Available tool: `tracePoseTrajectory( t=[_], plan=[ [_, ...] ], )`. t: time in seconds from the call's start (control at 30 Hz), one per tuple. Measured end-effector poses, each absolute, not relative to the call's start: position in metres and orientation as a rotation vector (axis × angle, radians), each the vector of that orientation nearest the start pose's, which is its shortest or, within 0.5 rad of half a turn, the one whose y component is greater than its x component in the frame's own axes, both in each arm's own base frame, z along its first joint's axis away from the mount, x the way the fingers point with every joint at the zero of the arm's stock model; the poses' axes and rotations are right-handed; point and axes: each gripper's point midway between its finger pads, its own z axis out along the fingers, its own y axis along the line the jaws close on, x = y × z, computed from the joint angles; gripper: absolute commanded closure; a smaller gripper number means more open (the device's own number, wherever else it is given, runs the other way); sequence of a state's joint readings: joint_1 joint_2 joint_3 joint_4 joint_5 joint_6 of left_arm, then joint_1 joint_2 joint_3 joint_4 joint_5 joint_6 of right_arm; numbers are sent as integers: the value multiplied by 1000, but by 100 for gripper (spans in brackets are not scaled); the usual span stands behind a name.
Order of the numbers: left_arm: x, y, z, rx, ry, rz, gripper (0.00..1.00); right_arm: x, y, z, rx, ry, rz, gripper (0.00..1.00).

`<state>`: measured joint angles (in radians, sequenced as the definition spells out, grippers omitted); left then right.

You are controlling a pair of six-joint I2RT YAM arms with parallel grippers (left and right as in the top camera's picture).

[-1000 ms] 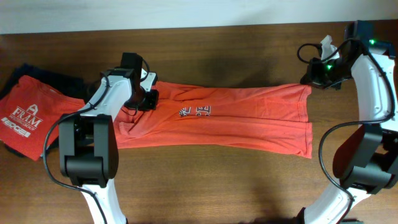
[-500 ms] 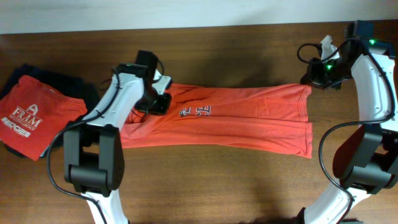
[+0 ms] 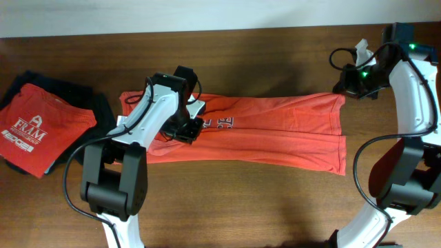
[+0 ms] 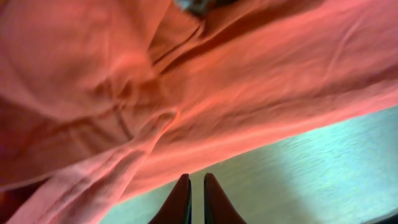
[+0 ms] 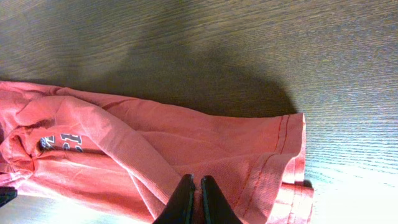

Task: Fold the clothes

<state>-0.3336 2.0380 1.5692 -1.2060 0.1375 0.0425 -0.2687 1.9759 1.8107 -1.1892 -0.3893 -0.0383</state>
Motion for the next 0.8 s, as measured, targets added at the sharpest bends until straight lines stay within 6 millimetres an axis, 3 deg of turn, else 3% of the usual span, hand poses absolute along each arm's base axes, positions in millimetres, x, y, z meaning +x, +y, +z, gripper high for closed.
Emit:
tracePoseTrajectory(
  t=[0.03,0.1,0.2,0.23,0.33,0.47,0.8],
  plan=[
    [332,-138,49,594,3206,-180,86,428,-50,147,265,2816,503,94],
    [337,-133,49,583,3188,-121,65,428,-50,147,265,2815,503,94],
    [363,-129,52,569,3078,-32,60,428,-50,147,265,2815,504,94],
    [375,-129,54,571,3023,-9,60,428,-50,147,264,2815,503,94],
    [388,-128,52,575,2966,25,61,428,-50,147,265,2815,503,94],
    [384,-123,42,598,2970,58,69,428,-50,147,264,2816,503,94],
    [376,-128,39,615,3002,5,60,428,-50,147,266,2816,504,94]
  ],
)
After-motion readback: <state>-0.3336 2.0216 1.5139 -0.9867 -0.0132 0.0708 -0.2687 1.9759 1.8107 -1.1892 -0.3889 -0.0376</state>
